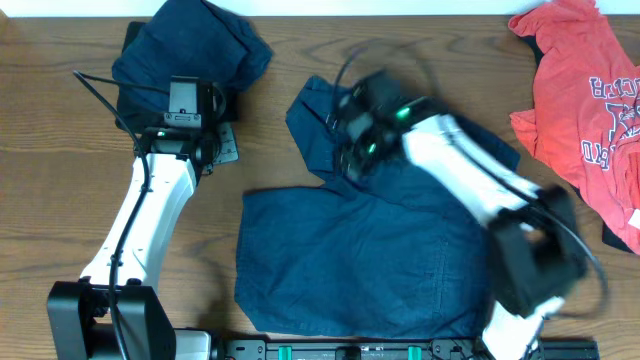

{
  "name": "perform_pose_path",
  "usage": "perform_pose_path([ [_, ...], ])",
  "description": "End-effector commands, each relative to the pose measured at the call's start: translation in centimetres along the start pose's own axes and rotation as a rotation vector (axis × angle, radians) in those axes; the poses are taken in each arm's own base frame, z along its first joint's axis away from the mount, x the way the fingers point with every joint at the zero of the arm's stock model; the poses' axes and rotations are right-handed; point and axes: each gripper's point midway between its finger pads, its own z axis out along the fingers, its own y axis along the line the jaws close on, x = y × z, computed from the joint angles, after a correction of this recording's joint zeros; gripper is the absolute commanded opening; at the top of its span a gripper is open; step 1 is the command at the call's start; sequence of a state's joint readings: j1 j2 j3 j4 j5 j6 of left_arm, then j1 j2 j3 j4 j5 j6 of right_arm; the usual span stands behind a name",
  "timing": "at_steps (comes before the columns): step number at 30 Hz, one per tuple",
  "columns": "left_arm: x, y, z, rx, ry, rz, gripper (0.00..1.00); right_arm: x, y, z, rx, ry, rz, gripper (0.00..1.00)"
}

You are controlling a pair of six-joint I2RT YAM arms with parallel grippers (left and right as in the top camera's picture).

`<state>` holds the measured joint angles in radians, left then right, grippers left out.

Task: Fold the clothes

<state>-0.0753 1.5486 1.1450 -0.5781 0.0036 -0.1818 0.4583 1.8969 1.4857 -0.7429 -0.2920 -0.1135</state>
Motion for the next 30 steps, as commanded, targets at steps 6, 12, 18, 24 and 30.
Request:
perform_pose_path([
  [6, -1.2, -6.9, -0.9, 0.21, -0.043, 0.097, 0.26, -5.8, -8.4, -13.6, 0.192, -0.339, 0.187, 0.85],
  [12, -3.2, -11.1, 0.7, 0.245, -0.035, 0.163, 0.27, -3.9, -11.6, -14.5, 0.228, -0.318, 0.279, 0.9],
  [18, -5.3, -14.4, 4.5, 0.258, -0.013, 0.192, 0.29, -3.1, -12.4, -14.7, 0.237, -0.301, 0.304, 0.94],
  [24, -4.5, -16.0, 7.7, 0.251, 0.046, 0.207, 0.38, -2.6, -12.9, -14.9, 0.243, -0.293, 0.32, 0.95],
  [30, -3.0, -16.7, 9.9, 0.246, 0.084, 0.224, 0.56, -2.5, -13.0, -14.9, 0.244, -0.291, 0.32, 0.96],
])
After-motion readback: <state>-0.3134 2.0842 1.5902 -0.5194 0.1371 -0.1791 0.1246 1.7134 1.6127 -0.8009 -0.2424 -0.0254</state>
